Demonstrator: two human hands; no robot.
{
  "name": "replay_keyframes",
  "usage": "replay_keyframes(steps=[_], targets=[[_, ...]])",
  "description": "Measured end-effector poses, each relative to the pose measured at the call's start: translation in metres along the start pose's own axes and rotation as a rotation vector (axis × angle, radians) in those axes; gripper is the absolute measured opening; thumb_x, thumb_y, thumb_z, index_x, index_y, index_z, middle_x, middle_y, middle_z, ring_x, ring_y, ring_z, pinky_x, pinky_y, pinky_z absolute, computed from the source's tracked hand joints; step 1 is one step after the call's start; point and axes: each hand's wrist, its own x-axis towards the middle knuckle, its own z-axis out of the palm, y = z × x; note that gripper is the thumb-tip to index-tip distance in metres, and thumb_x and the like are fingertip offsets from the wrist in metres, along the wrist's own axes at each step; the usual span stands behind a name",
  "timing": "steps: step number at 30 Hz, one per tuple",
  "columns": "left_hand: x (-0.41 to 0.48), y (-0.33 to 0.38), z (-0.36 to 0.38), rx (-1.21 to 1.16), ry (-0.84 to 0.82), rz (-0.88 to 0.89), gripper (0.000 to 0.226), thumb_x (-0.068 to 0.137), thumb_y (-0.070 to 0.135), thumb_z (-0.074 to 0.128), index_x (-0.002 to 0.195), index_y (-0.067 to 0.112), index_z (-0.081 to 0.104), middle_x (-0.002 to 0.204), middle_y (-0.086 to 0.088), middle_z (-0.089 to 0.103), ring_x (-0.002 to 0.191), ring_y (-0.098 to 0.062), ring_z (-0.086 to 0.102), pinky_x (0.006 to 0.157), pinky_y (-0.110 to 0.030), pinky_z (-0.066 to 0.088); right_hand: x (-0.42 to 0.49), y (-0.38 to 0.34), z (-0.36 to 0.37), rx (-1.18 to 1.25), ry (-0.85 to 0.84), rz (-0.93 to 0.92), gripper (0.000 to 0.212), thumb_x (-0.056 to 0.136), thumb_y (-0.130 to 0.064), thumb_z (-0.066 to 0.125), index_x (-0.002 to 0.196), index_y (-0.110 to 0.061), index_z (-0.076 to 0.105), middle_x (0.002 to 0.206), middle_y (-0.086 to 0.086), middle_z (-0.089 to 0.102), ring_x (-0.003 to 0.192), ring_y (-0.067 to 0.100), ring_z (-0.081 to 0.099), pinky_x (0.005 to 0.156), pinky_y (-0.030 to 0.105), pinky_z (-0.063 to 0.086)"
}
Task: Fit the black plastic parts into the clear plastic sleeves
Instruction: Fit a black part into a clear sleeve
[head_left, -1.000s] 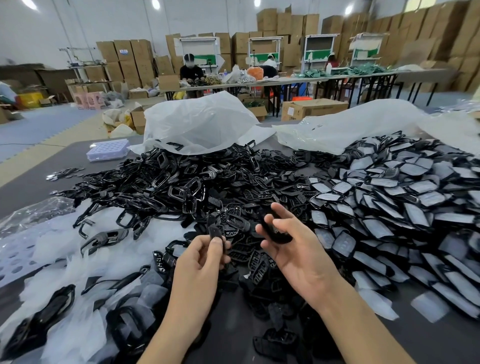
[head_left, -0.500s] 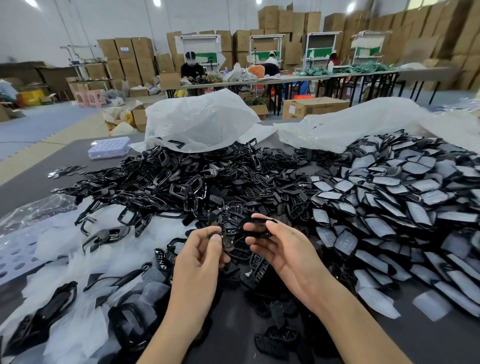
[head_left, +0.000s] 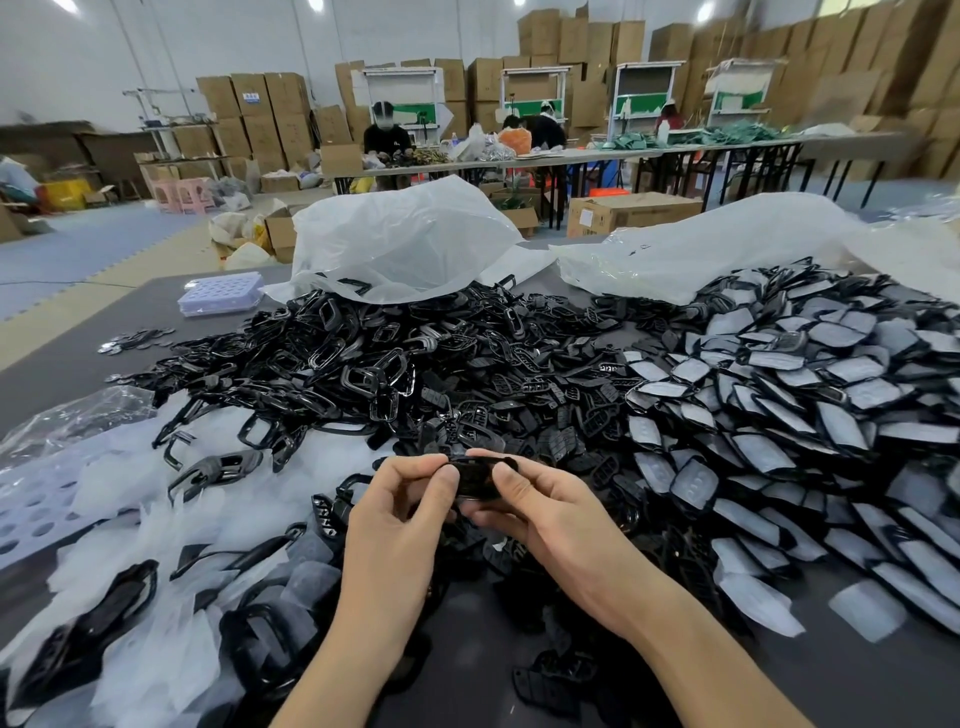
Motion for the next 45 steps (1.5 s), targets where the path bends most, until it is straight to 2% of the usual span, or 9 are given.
replay_keyframes(steps=[6,11,19,22,25,29,32,38,45], targets=[[0.001,-0.001,0.002,-0.135,-0.095,-0.080,0.019,0.096,0.011,0.062,0.103,0.029,0.064,0.089,-0.003,0.073,0.073,-0.016,0.069,0.072,-0.024,0.056,-0.002,0.000,0.003,0.024,-0.037,-0.005,0.028,0.099,-0.020,0.055,0.118,-0.013,0.074,0.108,0.017,0.076,0.095,0.021,0.074,0.082,0.020,0.056],[0.001,0.001,0.000,0.236,-0.058,0.105,0.030,0.096,0.017,0.064,0.104,0.045,0.062,0.088,0.011,0.068,0.074,-0.009,0.067,0.067,-0.012,0.049,-0.002,0.000,0.001,-0.052,-0.041,0.004,0.027,0.104,-0.015,0.052,0.123,-0.010,0.071,0.116,0.016,0.075,0.104,0.026,0.073,0.088,0.023,0.056],[-0.002,0.001,-0.001,0.477,-0.010,0.267,0.023,0.094,0.021,0.066,0.096,0.044,0.066,0.090,0.029,0.069,0.086,0.006,0.065,0.071,-0.004,0.044,-0.003,0.001,-0.002,-0.474,0.140,-0.134,0.024,0.097,-0.013,0.068,0.098,-0.036,0.076,0.091,-0.001,0.079,0.085,0.016,0.077,0.076,0.022,0.059],[0.009,0.007,-0.014,0.683,0.030,0.341,0.020,0.097,0.033,0.053,0.114,0.037,0.061,0.101,0.024,0.067,0.095,-0.001,0.063,0.082,-0.021,0.049,0.000,0.000,-0.010,-0.489,0.252,-0.179,0.020,0.097,-0.015,0.068,0.097,-0.033,0.074,0.088,-0.004,0.079,0.081,0.015,0.077,0.077,0.026,0.061],[0.036,0.014,-0.037,1.053,0.060,0.395,0.024,0.098,0.015,0.052,0.120,0.020,0.062,0.111,0.001,0.066,0.101,-0.021,0.061,0.087,-0.038,0.050,0.004,-0.001,-0.020,-0.435,0.366,-0.195,0.016,0.098,-0.016,0.067,0.099,-0.031,0.072,0.085,-0.005,0.078,0.079,0.016,0.077,0.074,0.025,0.060],[0.072,0.019,-0.056,1.570,-0.245,0.096,0.051,0.100,0.007,0.044,0.144,0.031,0.045,0.126,-0.005,0.046,0.117,-0.027,0.047,0.090,-0.037,0.047,0.006,0.000,-0.024,-0.418,0.413,-0.214,0.013,0.098,-0.020,0.067,0.101,-0.032,0.072,0.084,-0.007,0.077,0.078,0.015,0.076,0.073,0.024,0.060],[0.087,0.023,-0.057,1.691,-0.378,0.004,0.045,0.103,0.015,0.044,0.143,0.035,0.043,0.125,-0.006,0.040,0.119,-0.028,0.048,0.086,-0.039,0.048,0.005,0.000,-0.023,-0.430,0.414,-0.213,0.012,0.098,-0.021,0.067,0.101,-0.033,0.071,0.084,-0.008,0.077,0.078,0.014,0.076,0.076,0.027,0.060],[0.094,0.026,-0.059,1.577,-0.292,0.085,0.017,0.105,0.023,0.042,0.117,0.018,0.053,0.115,-0.003,0.057,0.101,-0.027,0.060,0.082,-0.039,0.049,0.005,0.000,-0.023,-0.436,0.426,-0.210,0.012,0.099,-0.022,0.066,0.102,-0.033,0.071,0.083,-0.007,0.077,0.079,0.014,0.076,0.081,0.035,0.061],[0.074,0.038,-0.064,0.856,0.035,0.196,0.028,0.099,0.019,0.056,0.128,0.022,0.058,0.083,0.008,0.068,0.073,-0.013,0.062,0.066,-0.025,0.047,0.005,-0.005,-0.020,-0.300,0.412,-0.187,0.013,0.098,-0.016,0.067,0.103,-0.027,0.072,0.086,-0.001,0.078,0.079,0.015,0.076,0.069,0.022,0.058]])
